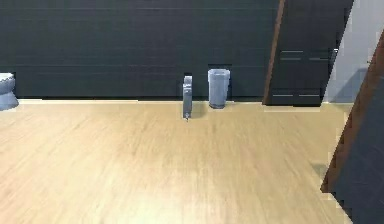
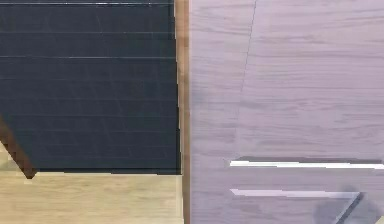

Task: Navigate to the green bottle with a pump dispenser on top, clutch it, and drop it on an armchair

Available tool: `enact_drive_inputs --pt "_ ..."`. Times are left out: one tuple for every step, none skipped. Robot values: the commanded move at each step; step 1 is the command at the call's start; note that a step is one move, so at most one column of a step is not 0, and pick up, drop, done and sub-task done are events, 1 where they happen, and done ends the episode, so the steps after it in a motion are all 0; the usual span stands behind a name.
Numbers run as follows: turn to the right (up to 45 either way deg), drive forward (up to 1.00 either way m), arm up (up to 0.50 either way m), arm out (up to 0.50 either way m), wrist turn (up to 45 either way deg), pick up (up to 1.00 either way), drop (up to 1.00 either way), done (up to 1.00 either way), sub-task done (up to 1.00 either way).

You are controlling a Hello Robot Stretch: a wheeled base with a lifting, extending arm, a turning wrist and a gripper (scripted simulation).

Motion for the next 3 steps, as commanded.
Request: enact_drive_inputs --pt "3.0 0.0 0.0 0.0 0.0 0.0 0.0 0.0 0.0" --pt "0.0 0.4 0.0 0.0 0.0 0.0 0.0 0.0 0.0" --pt "-45.0 0.0 0.0 0.0 0.0 0.0 0.0 0.0 0.0"
